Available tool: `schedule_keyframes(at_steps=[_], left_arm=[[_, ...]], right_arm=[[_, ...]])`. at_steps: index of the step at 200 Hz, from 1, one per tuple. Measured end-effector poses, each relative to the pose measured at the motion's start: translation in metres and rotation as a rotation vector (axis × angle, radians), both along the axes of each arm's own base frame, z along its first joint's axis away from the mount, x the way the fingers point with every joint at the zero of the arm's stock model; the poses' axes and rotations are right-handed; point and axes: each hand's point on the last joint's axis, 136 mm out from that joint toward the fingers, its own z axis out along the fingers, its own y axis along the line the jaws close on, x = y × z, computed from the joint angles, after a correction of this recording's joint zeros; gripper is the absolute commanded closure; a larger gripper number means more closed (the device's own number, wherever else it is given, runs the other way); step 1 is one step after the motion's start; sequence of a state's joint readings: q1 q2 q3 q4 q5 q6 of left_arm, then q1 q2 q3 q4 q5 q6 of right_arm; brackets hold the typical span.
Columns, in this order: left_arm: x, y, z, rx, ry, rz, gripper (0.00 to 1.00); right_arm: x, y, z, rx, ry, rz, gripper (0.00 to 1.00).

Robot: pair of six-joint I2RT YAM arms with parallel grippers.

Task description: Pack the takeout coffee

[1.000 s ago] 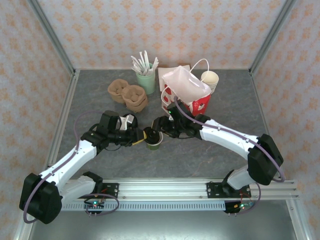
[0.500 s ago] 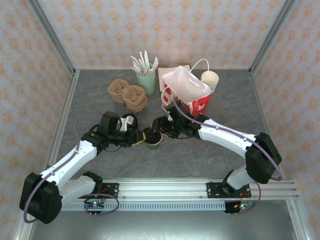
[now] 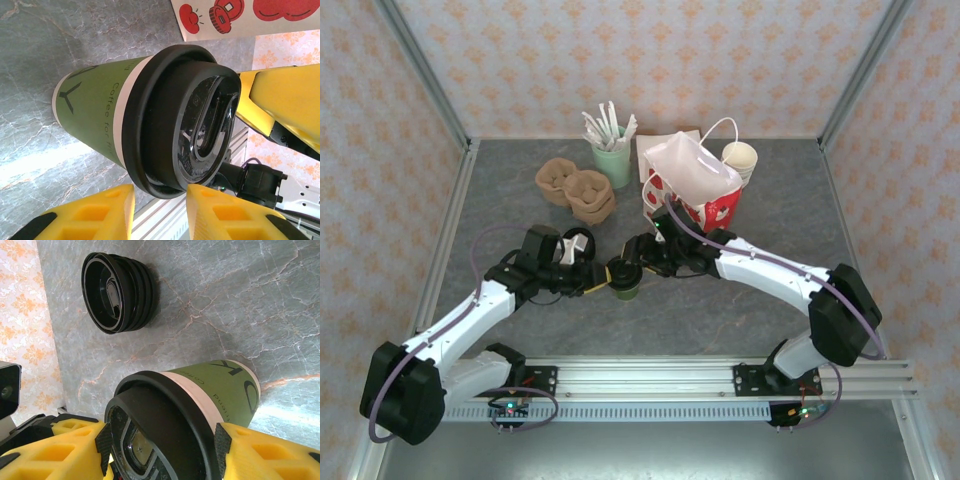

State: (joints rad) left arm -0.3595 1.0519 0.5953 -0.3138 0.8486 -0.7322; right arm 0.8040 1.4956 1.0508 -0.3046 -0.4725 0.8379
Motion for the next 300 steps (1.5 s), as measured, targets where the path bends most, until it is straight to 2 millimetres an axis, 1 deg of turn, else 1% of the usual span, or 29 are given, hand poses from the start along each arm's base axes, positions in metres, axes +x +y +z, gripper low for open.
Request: schedule_keyframes(at_steps=[19,36,45,87,120,174,229,267,300], left_arm=[[0.000,0.000,0.000,0.000,0.000,0.000,0.65],[0.000,0.000,0.000,0.002,-0.003,-0.002,0.59],[0.000,0.000,0.000,0.005,-0.009,-0.006,0.57],[0.002,0.003,-0.001,0.032,-0.025,-0.010,0.54],[0.007,0.001,0.002,0.043,-0.033,-0.019,0.51],[0.014,-0.001,0.004,0.052,-0.040,-0.033,0.52],[0.014,-0.002,-0.006,0.064,-0.015,-0.047,0.52],[0.016,-0.003,-0.007,0.068,-0.015,-0.052,0.51],[0.018,-0.004,-0.010,0.072,-0.005,-0.059,0.54]], right_arm=[[0.000,0.000,0.000,-0.001,0.000,0.000,0.41],[0.000,-0.001,-0.001,-0.005,-0.001,0.003,0.41],[-0.001,-0.002,-0.001,-0.013,-0.002,0.008,0.41],[-0.003,-0.009,-0.004,-0.057,-0.017,0.024,0.43],[-0.006,-0.013,0.001,-0.068,-0.040,0.042,0.44],[-0.008,-0.012,0.005,-0.059,-0.056,0.070,0.48],[-0.012,-0.014,-0.004,-0.067,-0.044,0.082,0.56],[-0.014,-0.014,-0.008,-0.066,-0.040,0.086,0.59],[-0.012,-0.012,-0.008,-0.055,-0.053,0.088,0.62]])
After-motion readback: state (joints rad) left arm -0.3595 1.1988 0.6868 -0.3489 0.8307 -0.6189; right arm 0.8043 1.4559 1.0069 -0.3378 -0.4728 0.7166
